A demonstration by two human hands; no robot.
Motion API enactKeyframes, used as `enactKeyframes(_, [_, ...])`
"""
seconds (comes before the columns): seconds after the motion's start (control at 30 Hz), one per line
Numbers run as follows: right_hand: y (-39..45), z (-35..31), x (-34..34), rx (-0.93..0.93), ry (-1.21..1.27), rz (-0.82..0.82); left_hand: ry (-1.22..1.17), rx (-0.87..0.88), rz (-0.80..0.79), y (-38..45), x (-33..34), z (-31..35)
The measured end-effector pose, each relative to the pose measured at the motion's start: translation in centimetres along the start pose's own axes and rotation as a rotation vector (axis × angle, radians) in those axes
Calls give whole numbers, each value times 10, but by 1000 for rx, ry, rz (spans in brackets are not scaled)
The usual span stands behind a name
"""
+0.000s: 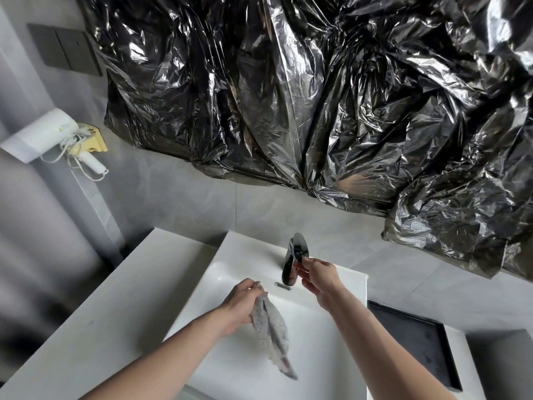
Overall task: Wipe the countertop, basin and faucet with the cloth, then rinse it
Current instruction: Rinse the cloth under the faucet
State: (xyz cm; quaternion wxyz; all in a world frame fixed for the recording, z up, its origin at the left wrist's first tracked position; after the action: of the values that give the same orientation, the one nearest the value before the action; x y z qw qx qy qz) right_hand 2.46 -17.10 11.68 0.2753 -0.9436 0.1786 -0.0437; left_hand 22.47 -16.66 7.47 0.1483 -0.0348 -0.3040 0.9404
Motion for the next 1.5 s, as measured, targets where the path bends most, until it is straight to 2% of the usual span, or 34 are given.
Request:
enactKeyframes(0.2, [3,-14,3,-41,118,-17,-47,-58,-19,18,24,0])
enactKeyframes(0.3, [-5,-11,3,-60,101,-39,-109,-101,8,21,35,4])
enactKeyframes(0.47, [-1,50,-23,-140,-86,149,-150,-136,3,27,36,5])
enactKeyframes(0.53, [3,81,-25,-136,-238,95,-186,-154,-9,33,38,3])
enactKeyframes(0.63, [6,107,-14,-169,-463,-71,-244,-182,-12,39,42,2])
enactKeyframes(0.73, [16,117,-11,-166,-550,-58,-242,-171,-11,42,44,4])
enactKeyframes(0.8, [23,114,-14,-137,-521,-9,-155,-138,34,45,39,6])
enactKeyframes(1.0, [17,87,-16,-177,-349,-57,224,-15,196,58,9,-4])
enactKeyframes(1.1, [16,77,-11,-185,-348,-99,491,80,197,57,2,-13])
enactKeyframes(1.17, [15,73,-8,-198,-375,-154,662,183,124,58,6,-19])
enactKeyframes(1.3, [6,65,-2,-179,-377,-274,625,265,-15,57,23,-24])
enactKeyframes(1.37, [8,65,-2,-169,-345,-293,609,259,43,62,26,-26])
enactKeyframes(1.5, [19,79,-14,-198,-389,-216,604,310,185,65,20,-23])
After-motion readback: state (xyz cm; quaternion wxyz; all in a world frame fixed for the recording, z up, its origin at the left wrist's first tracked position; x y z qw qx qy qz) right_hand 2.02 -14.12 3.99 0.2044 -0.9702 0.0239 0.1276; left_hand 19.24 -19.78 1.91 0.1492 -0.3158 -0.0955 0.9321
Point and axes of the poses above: each hand's wrist, its own y-axis towards the middle knuckle, its own x-axis out of the palm, z = x × y, the point moved 1 cm from there along y, towards the middle knuckle
